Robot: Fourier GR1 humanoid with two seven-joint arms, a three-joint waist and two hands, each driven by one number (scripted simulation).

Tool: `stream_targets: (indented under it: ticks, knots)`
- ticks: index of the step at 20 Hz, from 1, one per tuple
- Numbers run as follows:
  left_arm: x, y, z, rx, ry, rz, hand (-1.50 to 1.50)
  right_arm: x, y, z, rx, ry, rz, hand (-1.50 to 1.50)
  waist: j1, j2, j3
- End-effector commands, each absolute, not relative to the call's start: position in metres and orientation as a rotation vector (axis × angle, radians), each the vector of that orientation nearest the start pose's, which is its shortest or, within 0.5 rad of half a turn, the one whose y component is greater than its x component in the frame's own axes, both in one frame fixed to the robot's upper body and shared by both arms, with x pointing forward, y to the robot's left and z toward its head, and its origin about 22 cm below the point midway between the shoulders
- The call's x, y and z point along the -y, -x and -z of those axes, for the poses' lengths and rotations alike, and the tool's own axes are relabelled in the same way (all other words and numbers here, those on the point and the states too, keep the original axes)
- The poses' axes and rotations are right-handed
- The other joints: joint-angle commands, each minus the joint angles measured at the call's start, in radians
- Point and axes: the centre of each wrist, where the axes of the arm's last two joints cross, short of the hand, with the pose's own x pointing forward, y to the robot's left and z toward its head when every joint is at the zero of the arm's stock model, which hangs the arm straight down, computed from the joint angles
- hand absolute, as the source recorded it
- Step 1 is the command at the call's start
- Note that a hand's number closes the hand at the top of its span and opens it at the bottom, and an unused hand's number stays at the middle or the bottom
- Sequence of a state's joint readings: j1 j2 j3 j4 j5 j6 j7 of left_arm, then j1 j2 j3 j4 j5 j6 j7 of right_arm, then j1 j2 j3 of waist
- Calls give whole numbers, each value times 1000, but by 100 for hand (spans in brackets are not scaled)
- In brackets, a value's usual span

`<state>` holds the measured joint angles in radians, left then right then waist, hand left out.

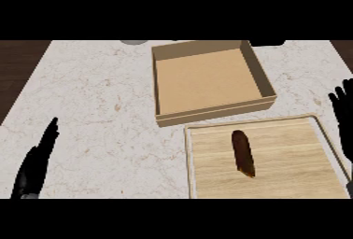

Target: Pick the sweet potato from the tray and place it in the cardboard box

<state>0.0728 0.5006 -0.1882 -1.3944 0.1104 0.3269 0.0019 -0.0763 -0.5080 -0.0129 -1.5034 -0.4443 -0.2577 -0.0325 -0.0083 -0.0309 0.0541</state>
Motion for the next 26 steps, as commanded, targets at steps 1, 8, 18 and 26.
stream_targets:
  ticks: [1,8,18,26]
  knots:
    - [-335,-221,6,1345,-568,199,0,329,-257,-54,1632,169,89,-150,9,27,-53]
    - [-344,-243,-12,1407,-628,256,0,320,-271,-113,1577,377,-1017,-150,80,20,-84]
    - [-360,-262,-35,1382,-644,200,0,337,-265,-17,1705,-34,-984,-150,22,33,-53]
    - [-350,-262,-8,1367,-659,217,0,329,-292,-110,1436,313,-1537,-150,12,32,-58]
